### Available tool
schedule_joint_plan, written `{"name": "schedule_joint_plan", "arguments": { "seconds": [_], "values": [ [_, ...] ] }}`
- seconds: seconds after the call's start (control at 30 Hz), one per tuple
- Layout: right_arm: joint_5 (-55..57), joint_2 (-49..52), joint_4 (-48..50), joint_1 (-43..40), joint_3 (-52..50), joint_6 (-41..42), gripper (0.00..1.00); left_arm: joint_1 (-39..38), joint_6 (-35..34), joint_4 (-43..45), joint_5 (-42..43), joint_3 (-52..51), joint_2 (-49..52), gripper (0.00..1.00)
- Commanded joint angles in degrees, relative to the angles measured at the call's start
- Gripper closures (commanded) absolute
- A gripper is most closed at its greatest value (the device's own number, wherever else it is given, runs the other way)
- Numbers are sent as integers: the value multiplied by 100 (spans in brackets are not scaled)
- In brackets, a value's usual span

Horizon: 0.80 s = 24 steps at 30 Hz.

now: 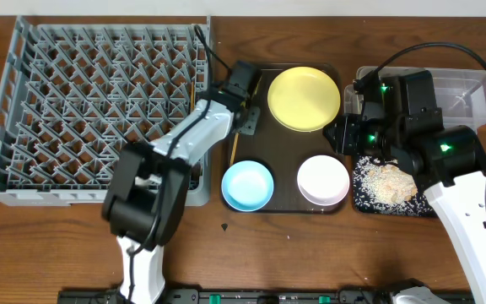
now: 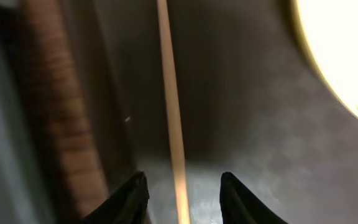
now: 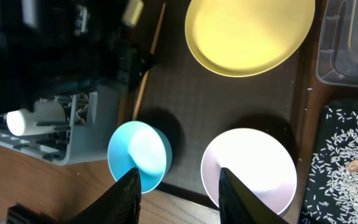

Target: Sort waste into correct bins and load items into the dishwasher

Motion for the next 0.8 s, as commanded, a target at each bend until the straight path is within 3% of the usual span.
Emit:
{"name": "schedule_joint_plan", "arguments": {
  "seconds": [0.0, 0.13, 0.27, 0.33, 0.77],
  "values": [
    [-4, -7, -13, 44, 42, -74, 62, 15, 76, 90, -46, -33, 210, 61],
    [0, -7, -9, 42, 42, -76, 61, 15, 76, 70, -28, -33, 433, 62],
    [-2, -7, -9, 42, 42, -76, 61, 15, 74, -35, 199, -28, 420, 85],
    [-2, -7, -7, 42, 42, -76, 61, 15, 74, -85, 367, -9, 332, 92],
    [17, -7, -9, 42, 42, -74, 62, 136, 76, -597, 247, 109, -1668, 92]
  ]
}}
